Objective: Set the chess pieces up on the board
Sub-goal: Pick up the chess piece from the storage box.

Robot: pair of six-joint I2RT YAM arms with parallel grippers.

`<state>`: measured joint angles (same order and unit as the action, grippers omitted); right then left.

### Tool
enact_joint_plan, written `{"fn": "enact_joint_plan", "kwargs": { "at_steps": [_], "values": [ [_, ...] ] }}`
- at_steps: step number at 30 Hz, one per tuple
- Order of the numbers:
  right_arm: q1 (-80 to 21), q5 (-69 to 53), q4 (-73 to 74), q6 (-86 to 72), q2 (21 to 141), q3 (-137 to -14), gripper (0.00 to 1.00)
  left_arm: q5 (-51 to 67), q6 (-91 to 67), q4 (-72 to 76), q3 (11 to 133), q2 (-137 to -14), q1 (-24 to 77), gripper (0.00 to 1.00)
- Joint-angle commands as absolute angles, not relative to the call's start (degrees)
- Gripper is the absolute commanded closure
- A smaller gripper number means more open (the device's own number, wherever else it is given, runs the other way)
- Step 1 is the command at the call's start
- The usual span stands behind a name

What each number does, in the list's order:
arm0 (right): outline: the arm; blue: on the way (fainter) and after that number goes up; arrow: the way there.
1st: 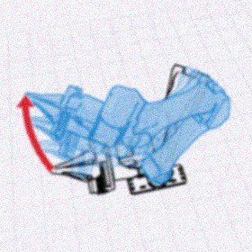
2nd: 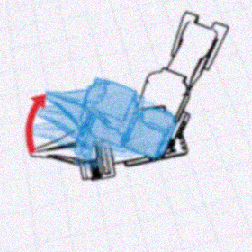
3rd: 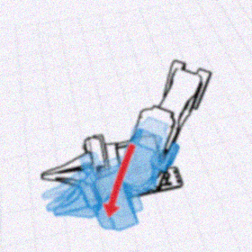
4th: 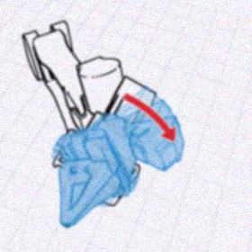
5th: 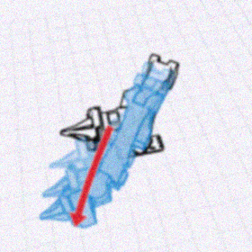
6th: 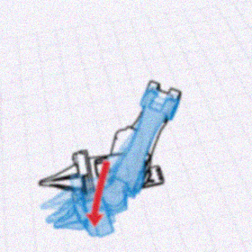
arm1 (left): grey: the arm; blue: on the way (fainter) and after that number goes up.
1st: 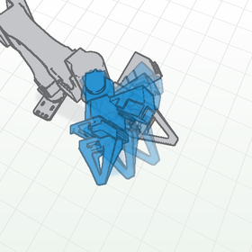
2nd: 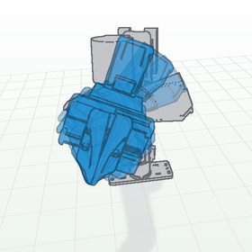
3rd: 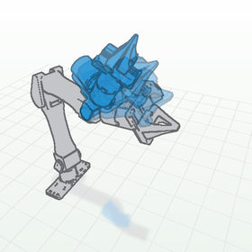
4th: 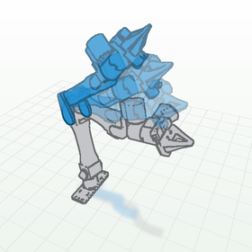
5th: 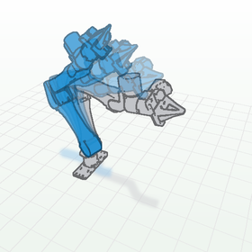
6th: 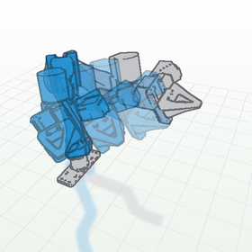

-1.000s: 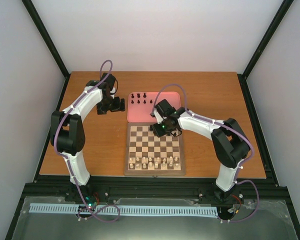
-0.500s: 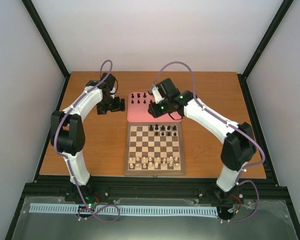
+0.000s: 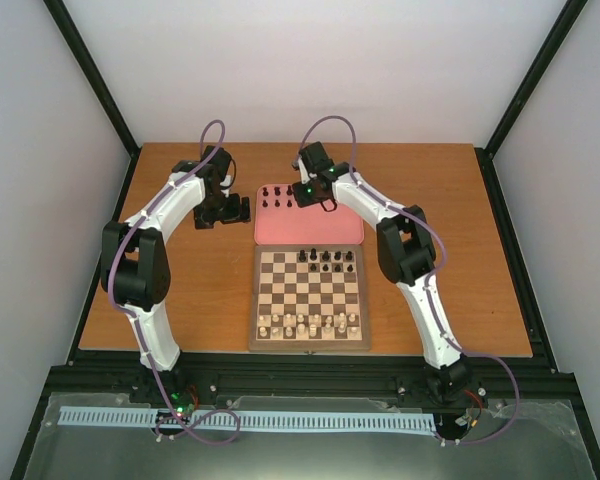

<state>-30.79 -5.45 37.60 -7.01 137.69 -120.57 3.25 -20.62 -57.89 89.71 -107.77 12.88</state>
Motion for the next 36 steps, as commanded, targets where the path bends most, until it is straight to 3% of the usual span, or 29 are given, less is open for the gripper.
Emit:
{"fn": "enact_joint_plan", "kwargs": {
  "at_steps": [1, 20, 30, 36],
  "values": [
    [-30.4, -4.7, 36.7, -6.8, 141.3, -127.8, 0.64, 3.3, -20.5, -57.8, 90.7, -106.3, 12.9, 0.00],
    [-29.6, -4.8, 38.1, -7.3, 147.3, -130.4, 0.68, 3.4, -20.4, -57.9, 90.8, -108.0, 12.9, 0.00],
    [-29.4, -5.1, 38.2, -7.9, 148.1, -130.6, 0.79, 3.4, -20.3, -58.0, 90.8, -108.3, 12.9, 0.00],
    [-29.3, -5.1, 38.7, -7.8, 147.8, -130.0, 0.90, 3.5, -20.4, -57.9, 90.6, -108.5, 12.9, 0.00]
  ]
}}
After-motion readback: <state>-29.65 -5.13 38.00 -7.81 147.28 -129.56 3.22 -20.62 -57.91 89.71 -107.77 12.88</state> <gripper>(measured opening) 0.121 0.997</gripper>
